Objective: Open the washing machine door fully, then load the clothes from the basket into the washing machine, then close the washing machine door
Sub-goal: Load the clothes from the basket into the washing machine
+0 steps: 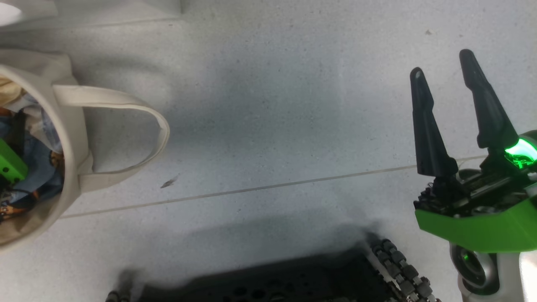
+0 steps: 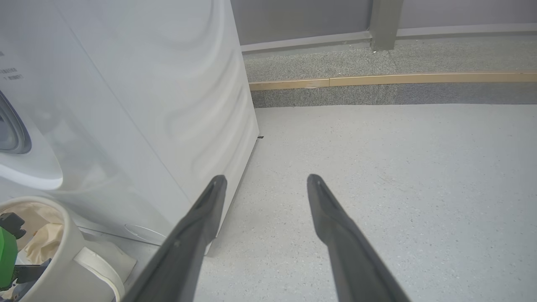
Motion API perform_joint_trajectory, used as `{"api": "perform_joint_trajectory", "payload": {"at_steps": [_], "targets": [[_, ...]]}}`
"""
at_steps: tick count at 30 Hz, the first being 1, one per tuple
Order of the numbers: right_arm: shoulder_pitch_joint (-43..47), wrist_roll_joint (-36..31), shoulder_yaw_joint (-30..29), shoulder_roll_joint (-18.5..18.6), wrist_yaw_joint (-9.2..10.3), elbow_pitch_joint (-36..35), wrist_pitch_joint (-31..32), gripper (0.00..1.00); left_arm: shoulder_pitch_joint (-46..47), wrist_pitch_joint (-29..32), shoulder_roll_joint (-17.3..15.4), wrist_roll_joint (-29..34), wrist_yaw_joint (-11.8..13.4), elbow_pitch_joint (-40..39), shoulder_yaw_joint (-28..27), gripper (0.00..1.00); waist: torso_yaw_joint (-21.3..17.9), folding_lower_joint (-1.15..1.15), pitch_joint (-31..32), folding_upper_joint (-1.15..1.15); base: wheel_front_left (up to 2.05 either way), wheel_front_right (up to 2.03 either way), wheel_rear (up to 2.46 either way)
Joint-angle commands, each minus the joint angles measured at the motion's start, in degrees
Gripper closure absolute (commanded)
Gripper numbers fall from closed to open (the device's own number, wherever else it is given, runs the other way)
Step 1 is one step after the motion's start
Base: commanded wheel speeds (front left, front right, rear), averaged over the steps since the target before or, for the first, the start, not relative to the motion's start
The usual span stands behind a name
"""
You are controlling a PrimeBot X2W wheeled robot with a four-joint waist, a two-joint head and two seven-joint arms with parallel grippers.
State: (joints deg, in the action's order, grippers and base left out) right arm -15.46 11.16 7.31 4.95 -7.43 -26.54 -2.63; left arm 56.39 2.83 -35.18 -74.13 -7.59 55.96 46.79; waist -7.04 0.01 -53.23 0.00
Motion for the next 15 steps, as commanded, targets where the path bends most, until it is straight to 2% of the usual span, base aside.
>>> {"api": "perform_joint_trajectory", "payload": {"at_steps": [1,15], "targets": [[0.9,-0.4,1.3,-0.5,-0.06,-2.3,-0.4,0.00,-0.2,-0.7,-3.9,-0.4,0.1,0.5,-1.1,0.00,-0.2,-0.01,-0.3,0.00,0.00,0.00,0.00],[0.9,-1.3,1.9,-0.8,-0.06,-3.9,0.1,0.00,2.2,-1.0,-4.5,-3.5,0.1,1.3,3.4,0.00,-0.4,-0.01,-2.6,0.00,0.00,0.00,0.00]]}}
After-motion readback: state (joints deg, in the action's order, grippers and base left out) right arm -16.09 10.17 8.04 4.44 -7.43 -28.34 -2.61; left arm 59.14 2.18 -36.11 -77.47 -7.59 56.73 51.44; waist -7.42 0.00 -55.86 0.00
